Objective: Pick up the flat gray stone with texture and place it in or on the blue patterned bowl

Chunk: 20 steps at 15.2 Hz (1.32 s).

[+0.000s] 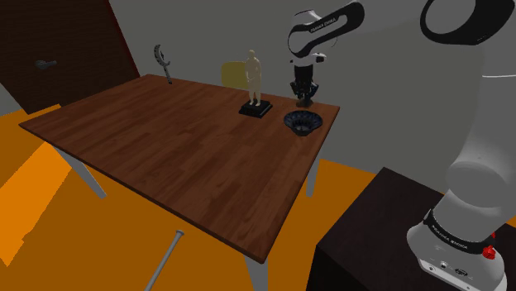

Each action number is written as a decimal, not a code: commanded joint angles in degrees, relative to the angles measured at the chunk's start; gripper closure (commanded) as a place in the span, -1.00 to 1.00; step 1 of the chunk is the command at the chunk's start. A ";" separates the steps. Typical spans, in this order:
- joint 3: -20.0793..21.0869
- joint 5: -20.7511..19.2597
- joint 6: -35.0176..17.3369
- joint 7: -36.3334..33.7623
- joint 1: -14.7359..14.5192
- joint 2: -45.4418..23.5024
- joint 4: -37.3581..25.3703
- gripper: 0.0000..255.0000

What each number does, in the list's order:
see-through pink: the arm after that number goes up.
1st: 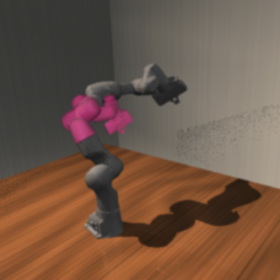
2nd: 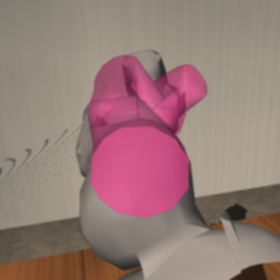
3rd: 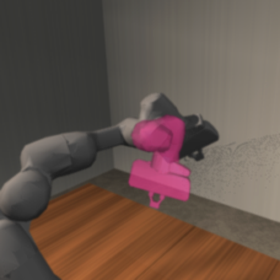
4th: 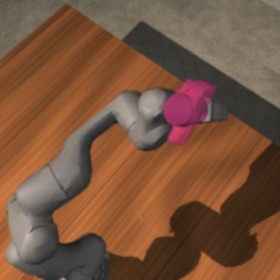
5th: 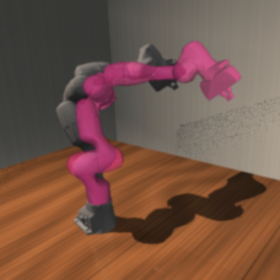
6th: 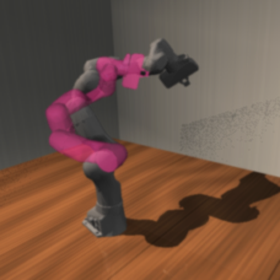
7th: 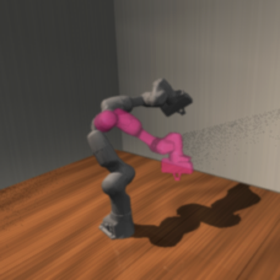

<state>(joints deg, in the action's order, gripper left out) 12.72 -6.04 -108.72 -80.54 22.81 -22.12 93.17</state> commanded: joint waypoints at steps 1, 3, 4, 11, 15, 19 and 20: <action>-0.15 -0.16 -1.10 0.24 0.16 -0.65 0.44 1.00; -0.21 -0.31 -2.42 0.13 0.14 -1.17 1.27 1.00; -0.24 -0.39 -3.07 0.07 0.13 -1.44 1.66 1.00; -0.52 -1.00 -7.52 -0.37 0.00 -3.62 3.98 1.00; -0.54 -1.04 -7.80 -0.40 -0.01 -3.77 4.11 1.00; -0.54 -1.04 -7.80 -0.40 -0.01 -3.77 4.11 1.00; -0.54 -1.04 -7.80 -0.40 -0.01 -3.77 4.11 -1.00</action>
<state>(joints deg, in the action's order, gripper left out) 12.18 -7.08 -116.52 -80.94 22.80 -25.89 97.28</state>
